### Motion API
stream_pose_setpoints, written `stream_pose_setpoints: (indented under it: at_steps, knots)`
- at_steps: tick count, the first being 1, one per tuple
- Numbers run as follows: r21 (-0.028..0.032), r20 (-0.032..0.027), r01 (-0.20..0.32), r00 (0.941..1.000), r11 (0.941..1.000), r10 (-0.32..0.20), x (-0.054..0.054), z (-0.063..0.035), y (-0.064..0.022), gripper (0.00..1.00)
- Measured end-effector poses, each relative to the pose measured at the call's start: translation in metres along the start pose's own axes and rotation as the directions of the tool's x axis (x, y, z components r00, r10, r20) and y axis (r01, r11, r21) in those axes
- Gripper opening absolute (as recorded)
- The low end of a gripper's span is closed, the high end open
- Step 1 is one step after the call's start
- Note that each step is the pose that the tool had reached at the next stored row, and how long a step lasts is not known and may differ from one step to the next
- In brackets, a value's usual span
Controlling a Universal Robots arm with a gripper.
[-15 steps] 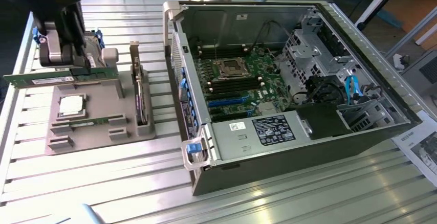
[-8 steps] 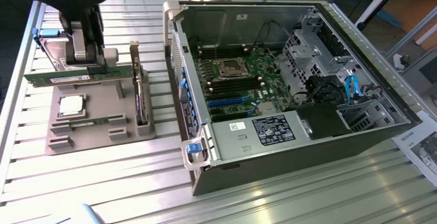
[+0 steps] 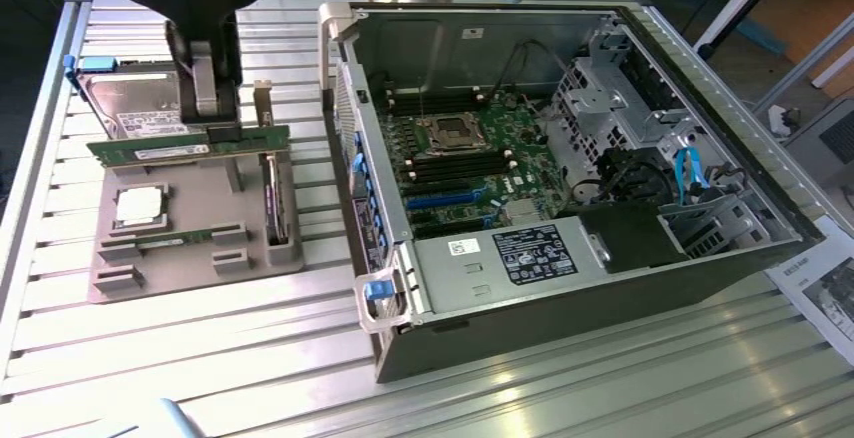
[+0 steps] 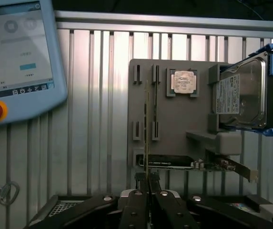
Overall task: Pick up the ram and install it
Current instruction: 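Pick up the ram and move it above insertion slot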
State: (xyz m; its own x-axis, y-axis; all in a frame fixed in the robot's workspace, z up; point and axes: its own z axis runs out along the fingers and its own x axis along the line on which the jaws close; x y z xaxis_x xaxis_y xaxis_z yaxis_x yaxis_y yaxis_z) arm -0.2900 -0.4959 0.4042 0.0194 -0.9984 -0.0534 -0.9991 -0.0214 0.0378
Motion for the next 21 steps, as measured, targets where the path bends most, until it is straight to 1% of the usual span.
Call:
stream_pose_setpoints:
  at_steps: [1,4,9,13,14,15,17,18,19,21]
  knots:
    - [0.0,0.0,0.0,1.0,1.0,0.0,0.0,-0.0001,-0.0026,0.13]
    - [0.0,0.0001,0.0,1.0,1.0,0.0,0.0,-0.0006,-0.015,0.13]
    - [0.0,0.0001,0.0,1.0,1.0,0.0,0.001,-0.0012,-0.0315,0.13]
    - [-0.0004,0.0,0.0,1.0,1.0,0.0,0.001,-0.0019,-0.0471,0.13]
    - [-0.0005,0.0,0.0,1.0,1.0,0.0,0.001,-0.002,-0.0514,0.13]
    - [-0.0006,0.0,0.0,1.0,1.0,0.0,0.001,-0.0023,-0.0587,0.13]
    - [-0.0007,0.0001,0.0,1.0,1.0,0.0,0.002,-0.0025,-0.0659,0.13]
    - [-0.0009,0.0,0.0,1.0,1.0,0.0,0.002,-0.0028,-0.071,0.13]
    - [-0.0009,0.0,0.0,1.0,1.0,0.0,0.002,-0.0029,-0.0737,0.13]
    - [-0.0011,0.0,0.0,1.0,1.0,0.0,0.002,-0.0033,-0.0826,0.13]
